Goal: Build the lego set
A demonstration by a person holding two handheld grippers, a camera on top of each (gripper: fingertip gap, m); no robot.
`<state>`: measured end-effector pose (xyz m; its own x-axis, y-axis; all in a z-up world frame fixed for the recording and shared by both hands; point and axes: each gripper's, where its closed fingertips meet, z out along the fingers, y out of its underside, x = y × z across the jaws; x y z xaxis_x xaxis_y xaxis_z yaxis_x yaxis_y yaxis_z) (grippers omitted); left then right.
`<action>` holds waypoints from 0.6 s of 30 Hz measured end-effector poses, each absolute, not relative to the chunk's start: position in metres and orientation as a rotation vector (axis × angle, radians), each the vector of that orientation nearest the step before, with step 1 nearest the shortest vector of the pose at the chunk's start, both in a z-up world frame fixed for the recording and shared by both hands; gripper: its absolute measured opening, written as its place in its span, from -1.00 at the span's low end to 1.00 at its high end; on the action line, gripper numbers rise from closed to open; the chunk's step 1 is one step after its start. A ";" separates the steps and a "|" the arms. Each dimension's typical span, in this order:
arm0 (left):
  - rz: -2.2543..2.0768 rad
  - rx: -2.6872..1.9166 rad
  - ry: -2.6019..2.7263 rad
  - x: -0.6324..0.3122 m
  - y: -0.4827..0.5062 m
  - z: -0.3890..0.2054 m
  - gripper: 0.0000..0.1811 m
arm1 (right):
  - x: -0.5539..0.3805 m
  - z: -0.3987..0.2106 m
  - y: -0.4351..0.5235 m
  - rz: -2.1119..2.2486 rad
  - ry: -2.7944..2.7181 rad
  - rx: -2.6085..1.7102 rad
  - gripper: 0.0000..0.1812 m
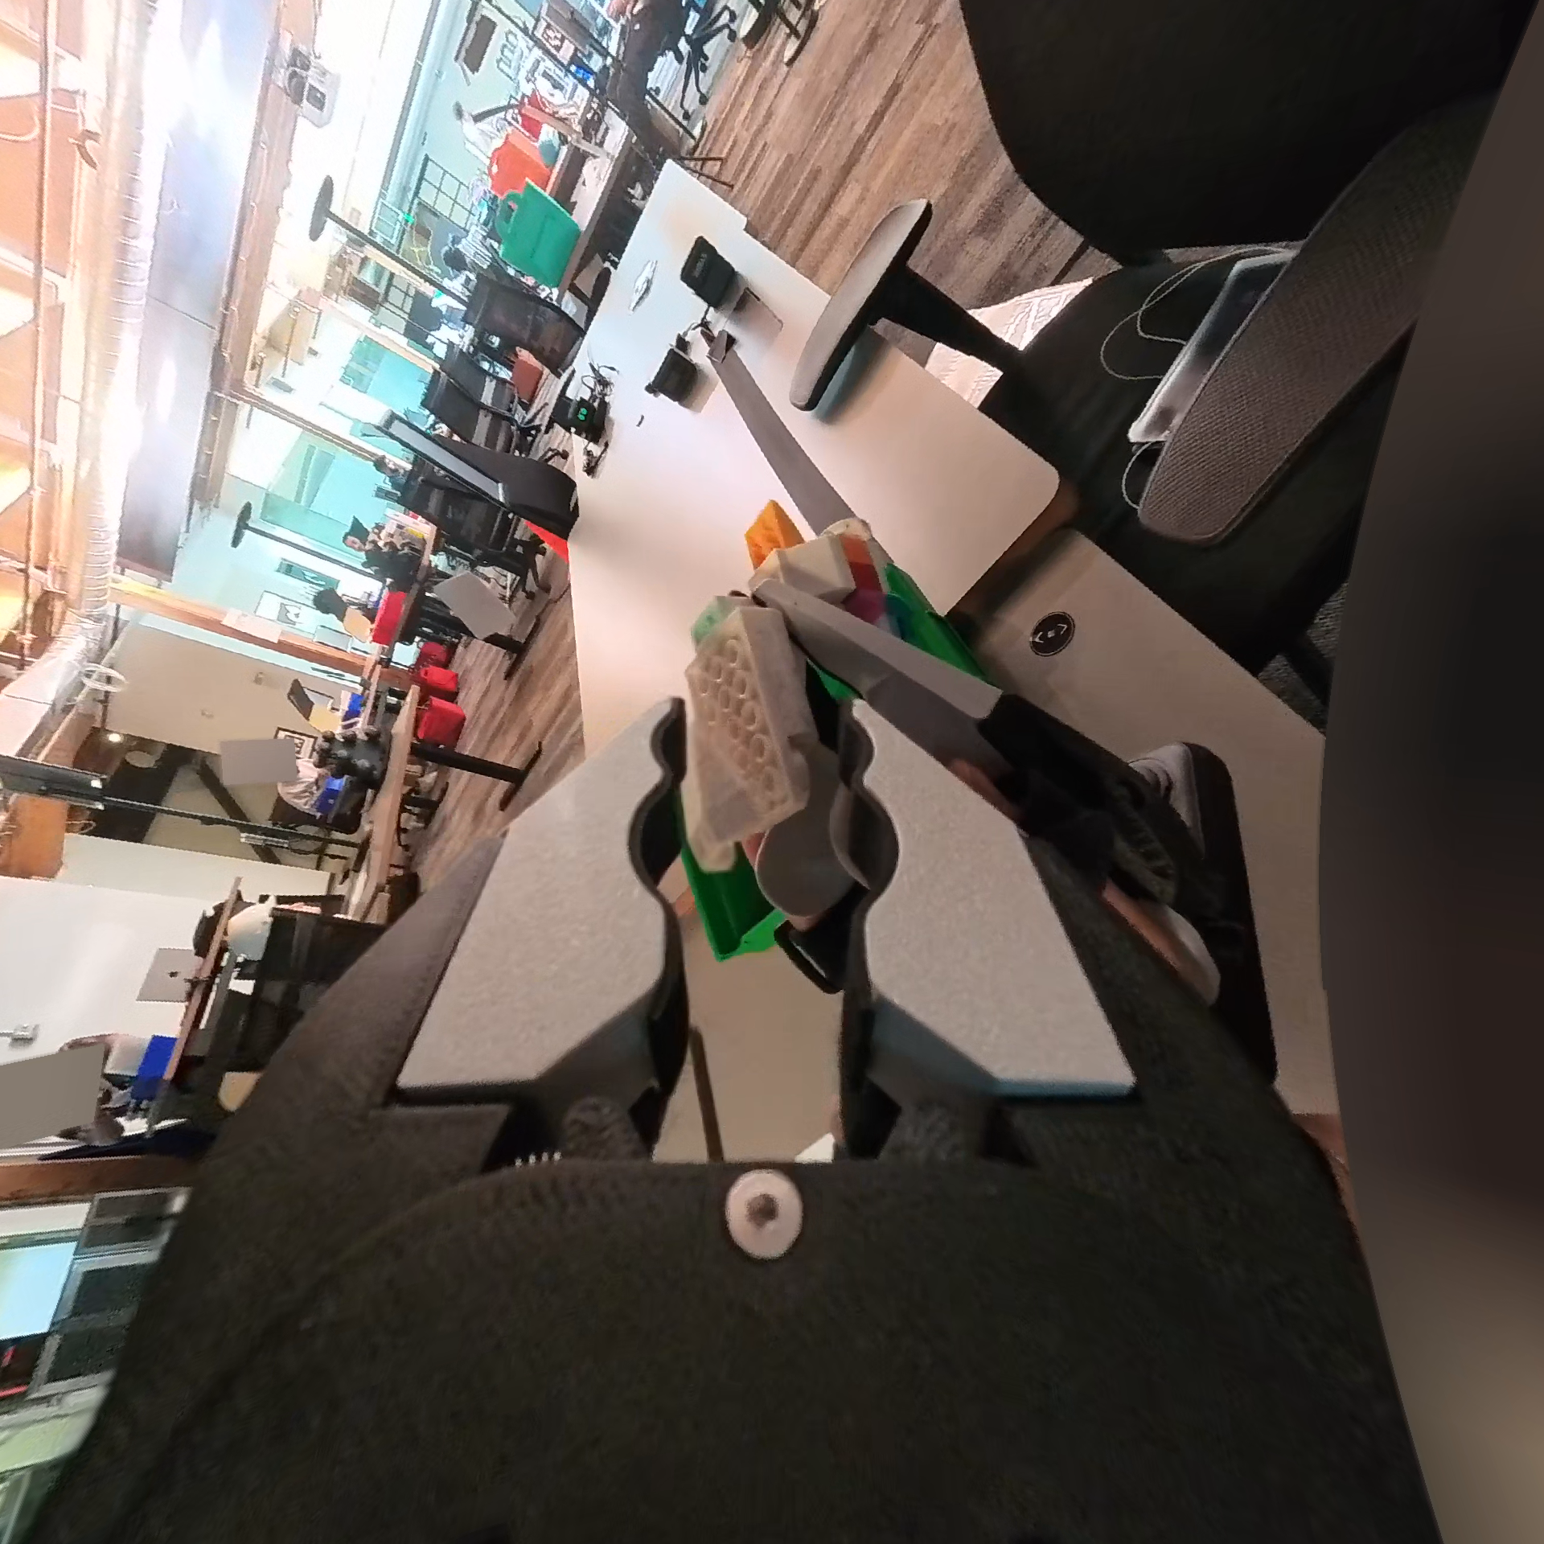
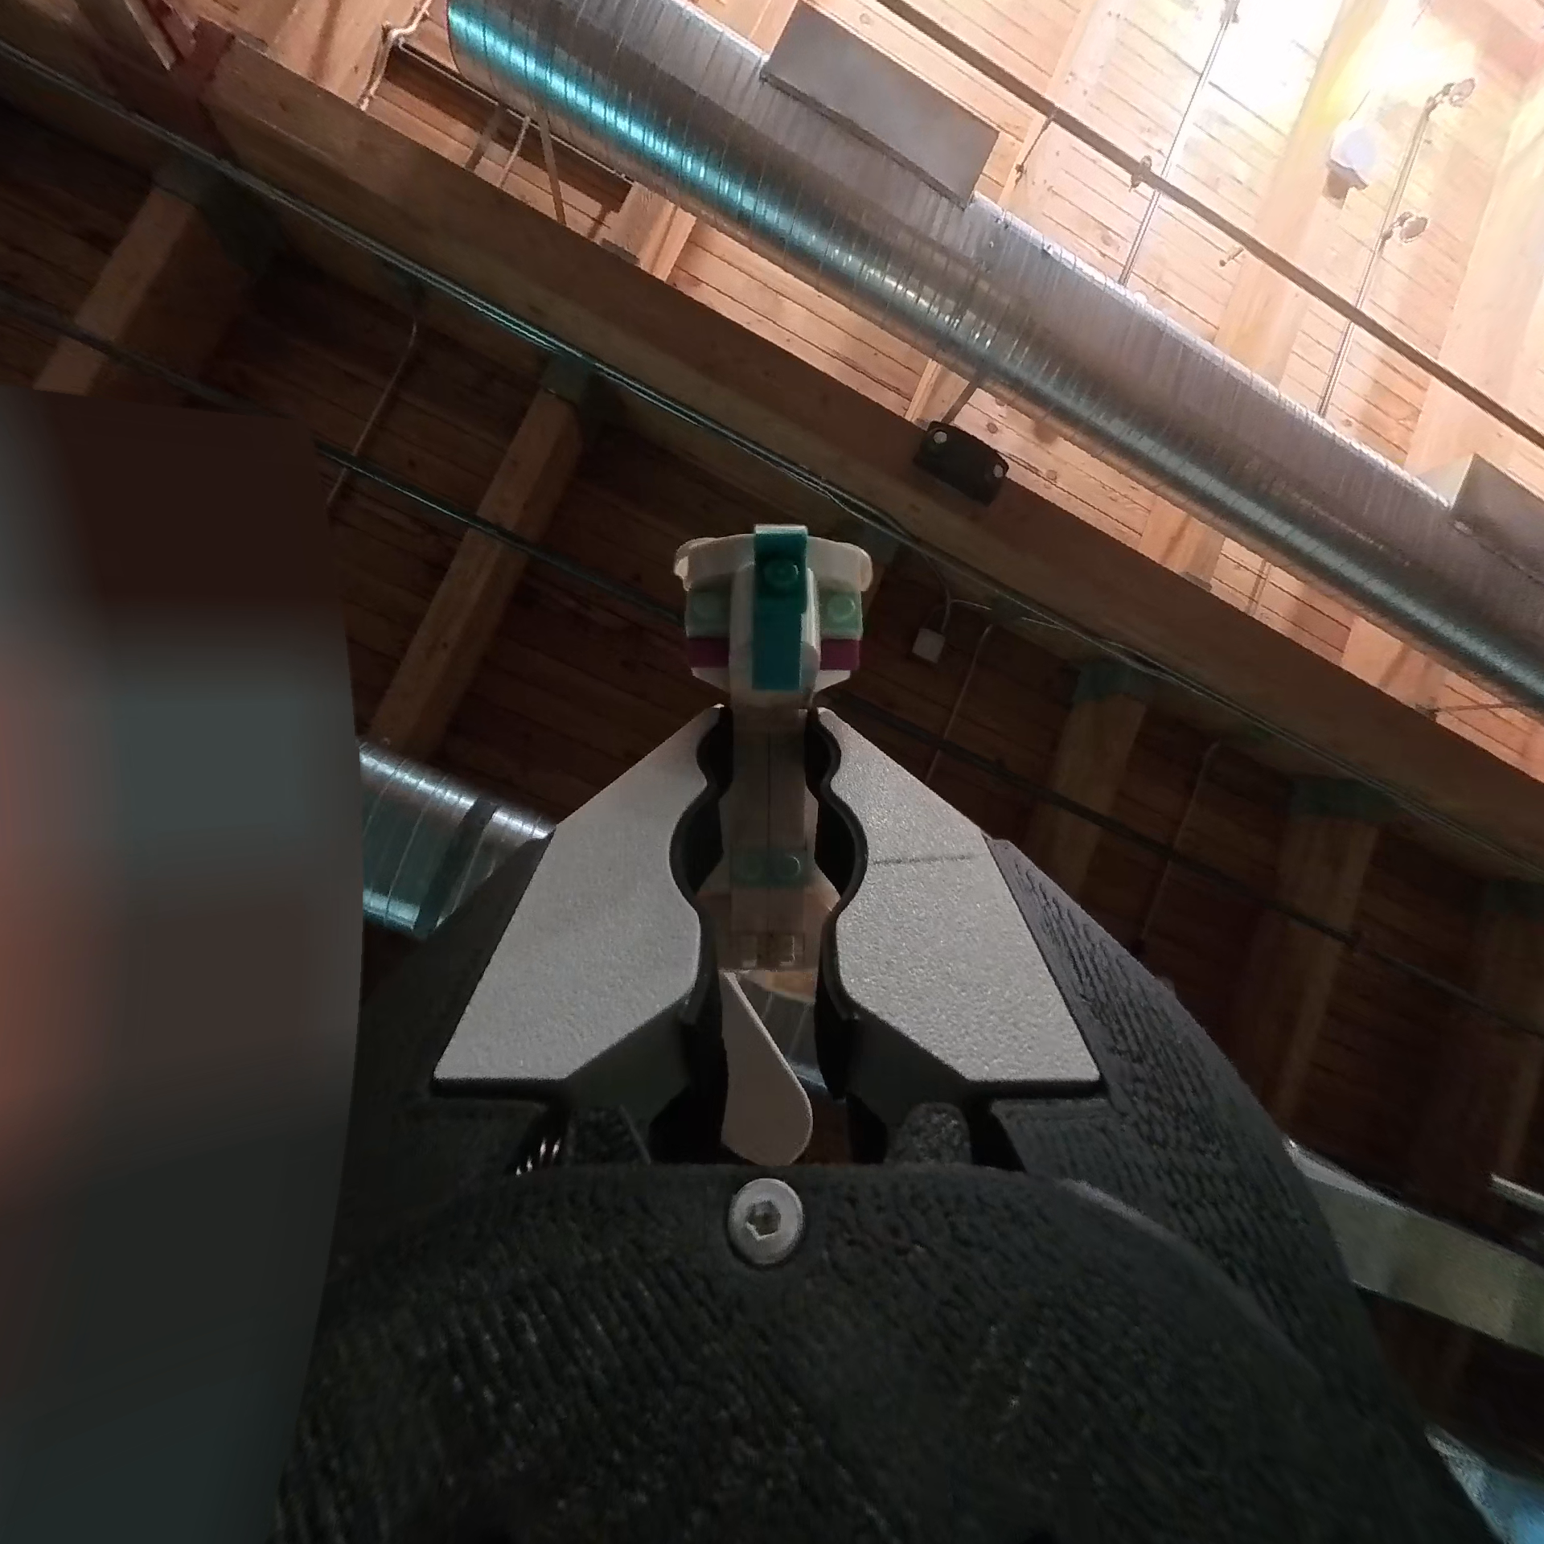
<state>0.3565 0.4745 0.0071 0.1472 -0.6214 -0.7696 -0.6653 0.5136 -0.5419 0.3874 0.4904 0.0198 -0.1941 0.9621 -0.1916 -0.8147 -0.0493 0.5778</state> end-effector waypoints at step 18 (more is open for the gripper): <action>-0.188 -1.311 0.999 0.243 0.466 0.001 -0.53 | 0.306 0.047 0.526 1.906 0.321 -0.287 -0.84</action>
